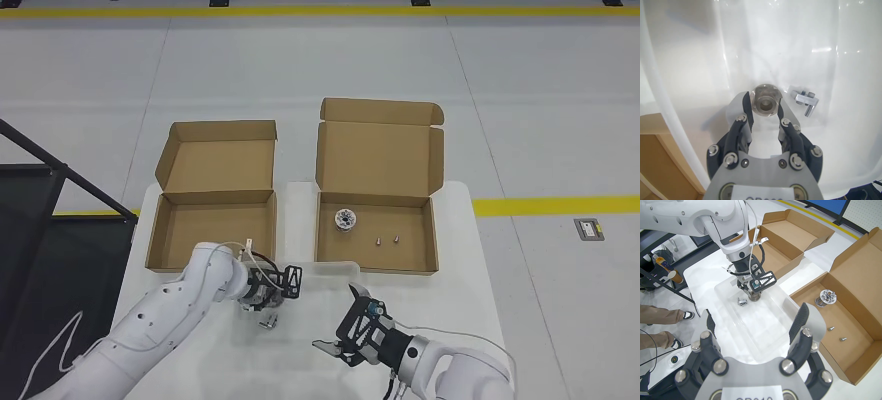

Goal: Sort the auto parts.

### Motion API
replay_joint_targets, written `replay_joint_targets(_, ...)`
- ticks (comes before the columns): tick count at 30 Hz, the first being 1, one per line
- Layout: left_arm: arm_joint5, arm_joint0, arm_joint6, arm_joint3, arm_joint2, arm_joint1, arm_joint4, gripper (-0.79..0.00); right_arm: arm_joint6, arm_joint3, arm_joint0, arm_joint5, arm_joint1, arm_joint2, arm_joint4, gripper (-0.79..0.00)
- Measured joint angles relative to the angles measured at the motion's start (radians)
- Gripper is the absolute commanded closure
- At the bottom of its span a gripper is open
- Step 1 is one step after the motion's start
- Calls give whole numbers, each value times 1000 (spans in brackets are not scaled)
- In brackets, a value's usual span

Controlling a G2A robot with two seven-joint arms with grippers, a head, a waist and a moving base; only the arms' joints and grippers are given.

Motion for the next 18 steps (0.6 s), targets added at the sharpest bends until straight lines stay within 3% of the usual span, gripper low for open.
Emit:
replay_joint_targets(11, 0, -20, 25, 56, 21, -23, 9, -320, 0, 0, 0, 0, 0, 0, 0, -785)
replay_joint_targets(14, 0, -25, 32, 72, 30, -29, 10, -262, 0, 0, 0, 0, 0, 0, 0, -785)
replay_joint_targets(18, 0, -34, 40, 92, 42, -36, 9, -240, 0, 0, 0, 0, 0, 0, 0, -785)
